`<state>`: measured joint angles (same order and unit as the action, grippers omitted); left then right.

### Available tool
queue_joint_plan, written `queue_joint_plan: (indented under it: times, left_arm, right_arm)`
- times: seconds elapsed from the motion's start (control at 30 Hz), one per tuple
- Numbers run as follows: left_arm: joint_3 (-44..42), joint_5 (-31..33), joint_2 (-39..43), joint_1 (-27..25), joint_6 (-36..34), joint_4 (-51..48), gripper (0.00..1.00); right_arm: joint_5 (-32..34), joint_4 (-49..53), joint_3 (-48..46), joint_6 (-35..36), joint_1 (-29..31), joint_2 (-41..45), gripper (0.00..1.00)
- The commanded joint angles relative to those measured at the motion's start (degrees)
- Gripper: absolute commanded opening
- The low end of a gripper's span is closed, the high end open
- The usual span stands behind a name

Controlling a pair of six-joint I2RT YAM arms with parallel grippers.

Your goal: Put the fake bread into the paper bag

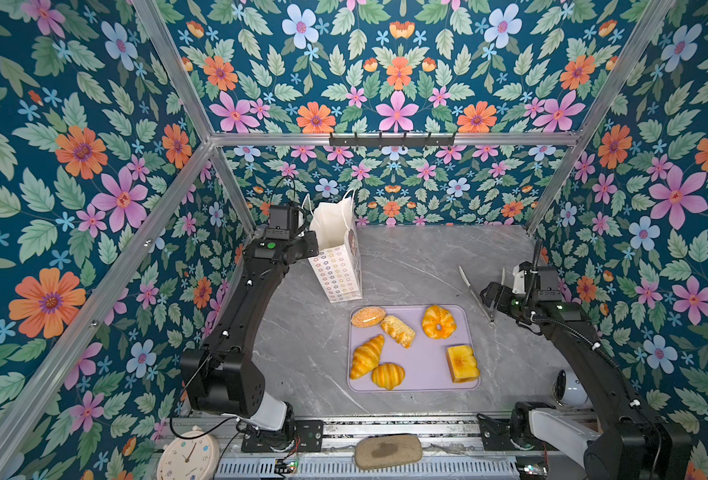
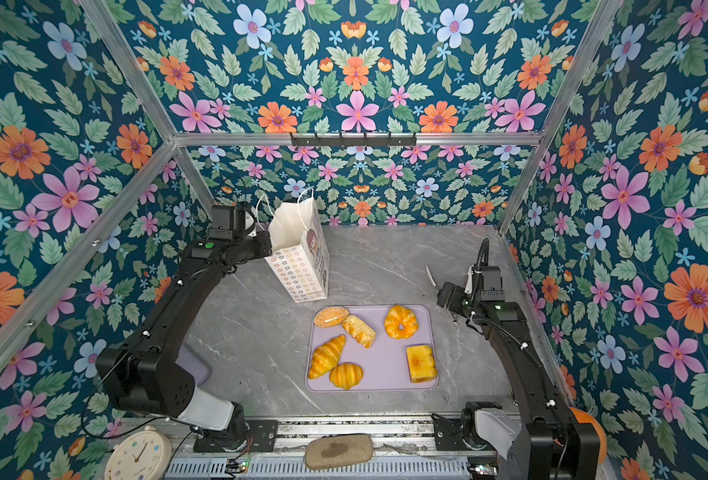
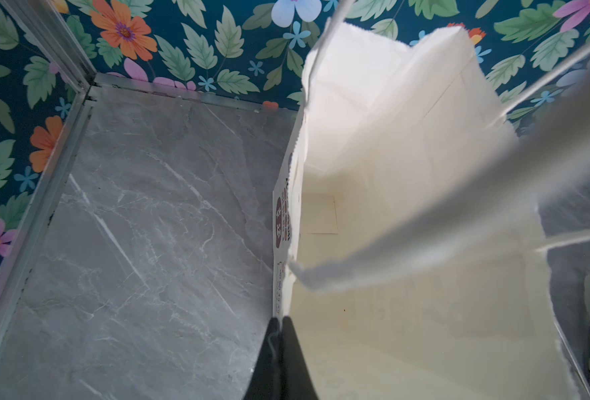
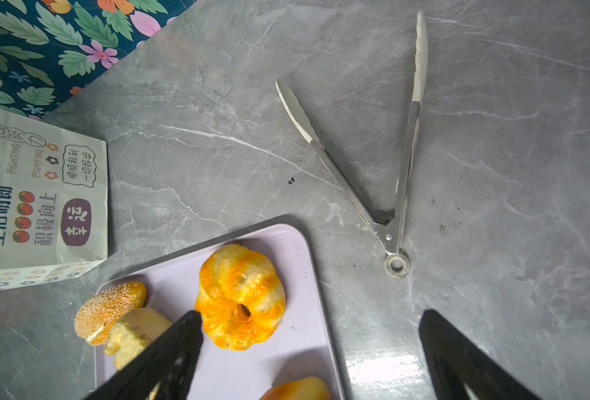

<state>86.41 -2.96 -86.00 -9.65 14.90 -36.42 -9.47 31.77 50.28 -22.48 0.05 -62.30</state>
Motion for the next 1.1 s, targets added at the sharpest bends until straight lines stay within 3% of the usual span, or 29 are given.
queue_joint_plan:
  times: [0.0,0.37,0.63,1.03,1.07]
  left_arm:
    - [-0.48,2.97,1.88,0.46,-1.75,-2.91,0.00]
    - [-4.91,2.11,9.18,0.86,-2.24,-7.56,0.00]
    - [-7.58,-4.48,13.76,1.12,-4.42,-9.00,0.00]
    - [-9.95,-2.46,15.81,2.12,-7.36,-9.45,0.00]
    - [-9.99,-2.41,15.94,2.30,-7.42,-8.89,0.04]
  right_arm:
    - [-1.41,-0.14,-0.07,-0.22,0.03,-0.06,0.98]
    - [-2.74,-0.62,-0.80,-0.62,0.01,-0.19,0.97]
    - [-3.36,-1.50,-1.37,-1.19,0.03,-0.69,0.97]
    - [-3.00,-2.96,-2.62,-1.31,0.02,-2.05,0.95]
    - [-2.76,-3.24,-2.88,-1.16,-0.03,-2.27,0.95]
